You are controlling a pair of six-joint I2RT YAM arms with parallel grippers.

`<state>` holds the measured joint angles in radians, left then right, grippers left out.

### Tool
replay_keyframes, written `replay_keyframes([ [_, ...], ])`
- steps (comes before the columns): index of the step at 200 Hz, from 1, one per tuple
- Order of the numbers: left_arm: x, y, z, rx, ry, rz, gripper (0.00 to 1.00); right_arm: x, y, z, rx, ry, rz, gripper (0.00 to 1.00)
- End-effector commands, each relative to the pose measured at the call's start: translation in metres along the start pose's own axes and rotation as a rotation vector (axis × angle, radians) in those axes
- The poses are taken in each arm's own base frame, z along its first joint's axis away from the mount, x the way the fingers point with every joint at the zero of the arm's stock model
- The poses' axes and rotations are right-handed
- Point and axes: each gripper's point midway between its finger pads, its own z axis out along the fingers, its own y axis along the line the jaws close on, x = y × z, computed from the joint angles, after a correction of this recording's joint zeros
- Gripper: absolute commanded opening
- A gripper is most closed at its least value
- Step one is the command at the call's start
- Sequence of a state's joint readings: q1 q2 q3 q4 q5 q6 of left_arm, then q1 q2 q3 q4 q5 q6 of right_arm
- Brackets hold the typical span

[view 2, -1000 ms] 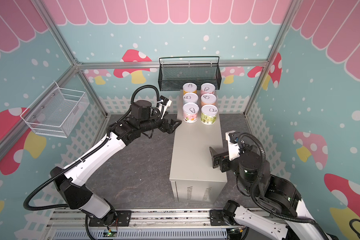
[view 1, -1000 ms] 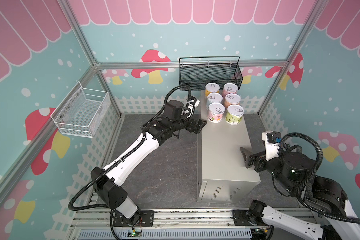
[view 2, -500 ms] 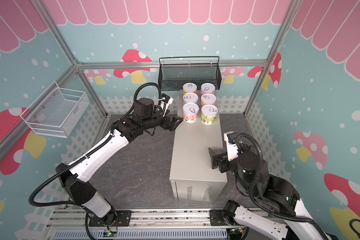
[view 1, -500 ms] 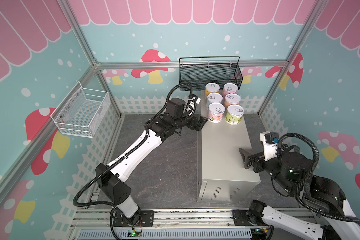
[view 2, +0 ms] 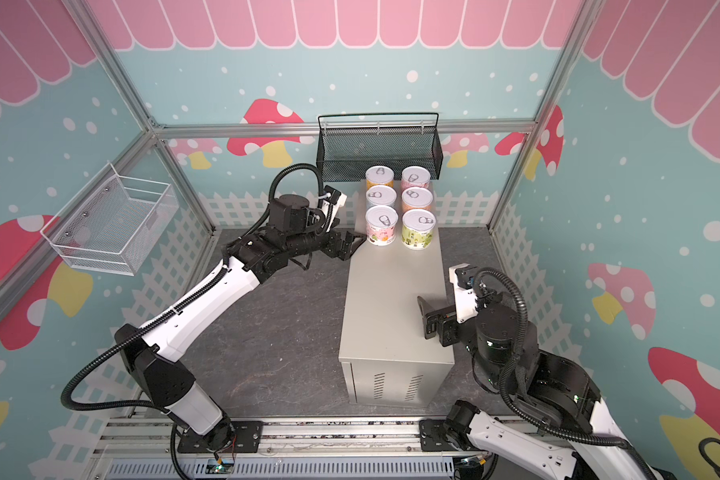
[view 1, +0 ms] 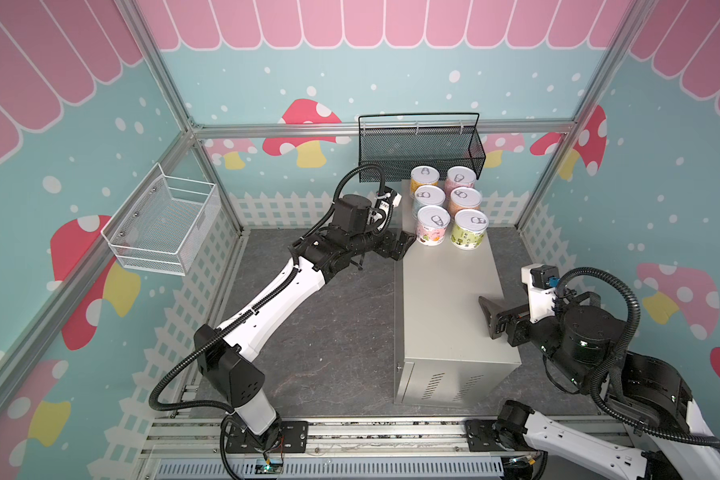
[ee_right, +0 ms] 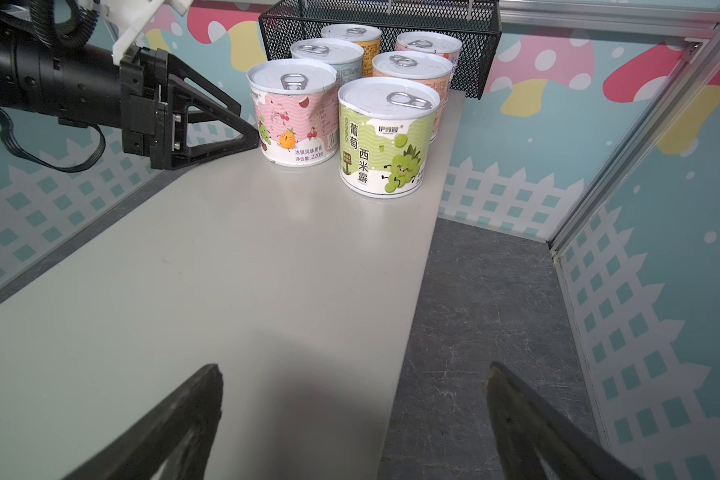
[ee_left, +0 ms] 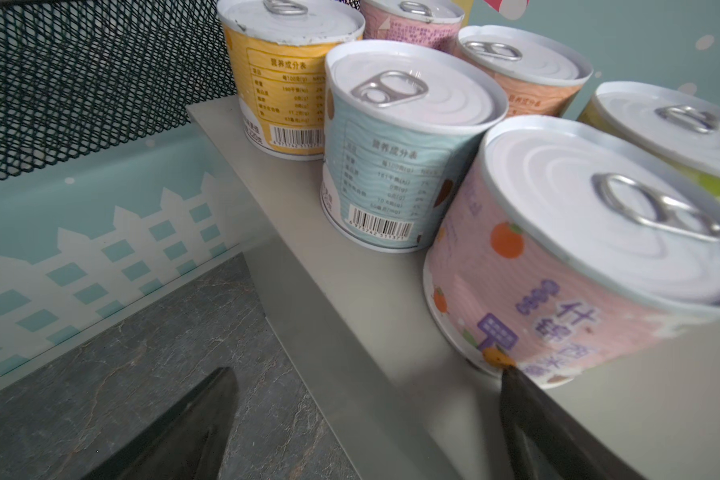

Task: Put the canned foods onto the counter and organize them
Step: 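Open the left gripper and draw it back from the pink can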

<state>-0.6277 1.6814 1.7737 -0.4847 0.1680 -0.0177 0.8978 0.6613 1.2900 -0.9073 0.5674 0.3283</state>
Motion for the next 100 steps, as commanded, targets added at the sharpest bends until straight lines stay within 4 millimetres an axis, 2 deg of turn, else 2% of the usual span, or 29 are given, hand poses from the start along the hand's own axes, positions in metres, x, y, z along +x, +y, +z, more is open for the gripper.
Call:
replay_keyframes([
  [1, 0.027, 0.016, 0.015, -0.044, 0.093, -0.008, 0.98, 0.001, -0.001, -0.001, -0.002, -0.004, 0.017, 1.0],
  [56, 0.028, 0.017, 0.017, -0.045, 0.098, -0.009, 0.98, 0.003, -0.001, -0.001, 0.001, 0.001, 0.017, 1.0],
  [100, 0.02, 0.02, 0.002, -0.07, 0.072, -0.018, 0.98, 0.004, 0.0, 0.002, 0.005, 0.011, 0.011, 0.99],
])
